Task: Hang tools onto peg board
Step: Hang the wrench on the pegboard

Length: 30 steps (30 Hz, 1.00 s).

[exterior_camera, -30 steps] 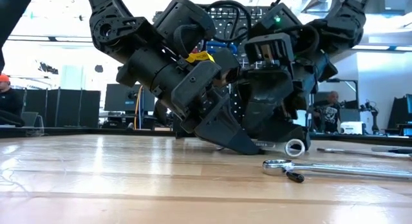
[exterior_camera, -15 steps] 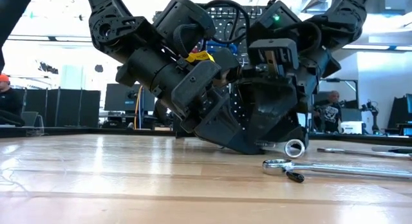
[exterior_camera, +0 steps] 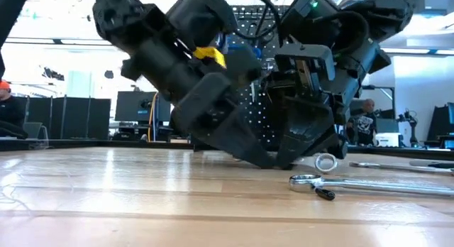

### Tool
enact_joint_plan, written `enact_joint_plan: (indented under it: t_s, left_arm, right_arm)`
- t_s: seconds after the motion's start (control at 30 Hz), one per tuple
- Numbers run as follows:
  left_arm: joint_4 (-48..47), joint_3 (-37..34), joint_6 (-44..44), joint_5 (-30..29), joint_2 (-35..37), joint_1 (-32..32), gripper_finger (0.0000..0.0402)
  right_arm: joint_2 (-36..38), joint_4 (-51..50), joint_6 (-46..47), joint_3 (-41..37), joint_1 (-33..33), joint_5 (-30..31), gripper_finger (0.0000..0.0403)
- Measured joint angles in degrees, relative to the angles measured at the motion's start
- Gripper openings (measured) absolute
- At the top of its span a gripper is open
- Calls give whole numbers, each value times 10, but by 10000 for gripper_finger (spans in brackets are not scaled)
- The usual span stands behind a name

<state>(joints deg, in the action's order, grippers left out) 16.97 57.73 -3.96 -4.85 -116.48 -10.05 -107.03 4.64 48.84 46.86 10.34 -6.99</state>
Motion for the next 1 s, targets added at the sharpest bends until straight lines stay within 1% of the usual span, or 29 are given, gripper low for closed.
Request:
enact_joint_plan:
  t_s: [0.07, 0.13, 0.23, 0.3, 0.37, 0.43, 0.53, 0.63, 0.83, 0.9, 1.0]
  left_arm:
    - [-26, -13, 22, -53, 29, -8, 0]
    - [-27, -38, 32, -101, 55, -11, 0]
    - [-22, -98, 29, -176, 104, -6, 0]
    - [0, -145, 22, -216, 138, 1, 0]
    - [45, -191, 19, -236, 177, 7, 0]
    - [99, -230, 20, -235, 212, 14, 0]
    - [164, -281, 26, -235, 250, 22, 0]
    - [201, -307, 34, -233, 275, 24, 0]
    - [204, -319, 40, -240, 282, 25, 0]
    - [204, -318, 44, -240, 282, 25, 0]
    - [202, -318, 46, -241, 282, 25, 0]
  right_arm:
    - [15, -8, -11, -1, 7, 29, 22]
    - [37, -21, -14, -4, 12, 59, 22]
    - [78, -31, -20, -21, 19, 112, 22]
    - [105, -34, -23, -36, 23, 155, 22]
    - [134, -32, -39, -44, 26, 196, 22]
    - [161, -18, -67, -44, 27, 232, 22]
    - [185, 42, -128, -44, 25, 264, 22]
    - [200, 149, -216, -44, 13, 271, 22]
    - [204, 378, -362, -43, -34, 266, 22]
    - [205, 424, -392, -38, -54, 249, 22]
    - [205, 438, -403, -18, -87, 201, 22]
